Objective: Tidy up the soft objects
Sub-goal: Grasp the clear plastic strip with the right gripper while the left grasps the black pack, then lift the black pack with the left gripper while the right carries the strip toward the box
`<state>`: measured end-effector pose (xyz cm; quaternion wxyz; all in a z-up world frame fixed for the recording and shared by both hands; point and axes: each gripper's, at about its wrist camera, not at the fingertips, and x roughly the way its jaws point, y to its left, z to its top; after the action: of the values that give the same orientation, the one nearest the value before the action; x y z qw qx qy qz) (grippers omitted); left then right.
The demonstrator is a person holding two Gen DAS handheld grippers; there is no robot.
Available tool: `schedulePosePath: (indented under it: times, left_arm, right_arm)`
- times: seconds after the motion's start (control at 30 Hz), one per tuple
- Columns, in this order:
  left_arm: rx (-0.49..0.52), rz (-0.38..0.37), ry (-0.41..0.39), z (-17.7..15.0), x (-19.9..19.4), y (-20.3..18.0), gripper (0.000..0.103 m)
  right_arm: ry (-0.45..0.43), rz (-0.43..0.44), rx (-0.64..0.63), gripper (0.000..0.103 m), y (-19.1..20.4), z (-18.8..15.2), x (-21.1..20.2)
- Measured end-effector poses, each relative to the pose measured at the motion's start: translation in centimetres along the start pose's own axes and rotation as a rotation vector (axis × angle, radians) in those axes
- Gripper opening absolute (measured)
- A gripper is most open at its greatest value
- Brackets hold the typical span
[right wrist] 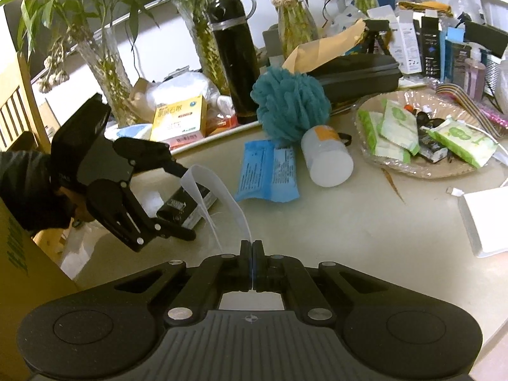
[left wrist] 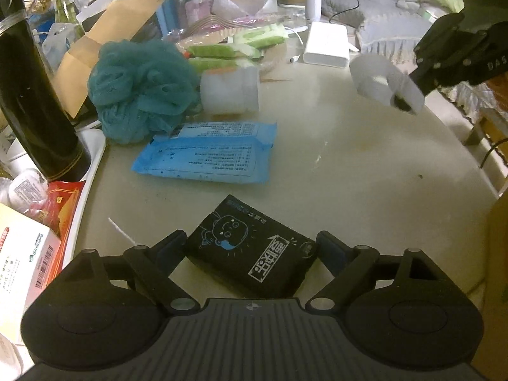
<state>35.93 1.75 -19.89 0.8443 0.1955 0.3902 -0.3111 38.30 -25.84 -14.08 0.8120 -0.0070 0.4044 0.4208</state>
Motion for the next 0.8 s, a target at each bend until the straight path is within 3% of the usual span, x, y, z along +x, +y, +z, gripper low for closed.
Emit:
schedulePosePath:
  times: [0.13, 0.4, 0.8]
  left_arm:
    - [0.028, 0.020, -0.011, -0.2, -0.7, -0.5, 0.083]
    - [-0.008, 0.034, -0.040, 0.5, -3.8, -1.1, 0.083]
    - [-0.081, 0.116, -0.109, 1.4, -12.3, -2.5, 0.083]
  right_arm:
    - [-0.012, -0.016, 0.006, 0.003, 0.1, 0.2, -0.9]
    - [-0.013, -0.048, 0.001, 0.003, 1.0, 0.5, -3.2]
    - [-0.075, -0.072, -0.034, 0.003, 4.6, 2.3, -9.3]
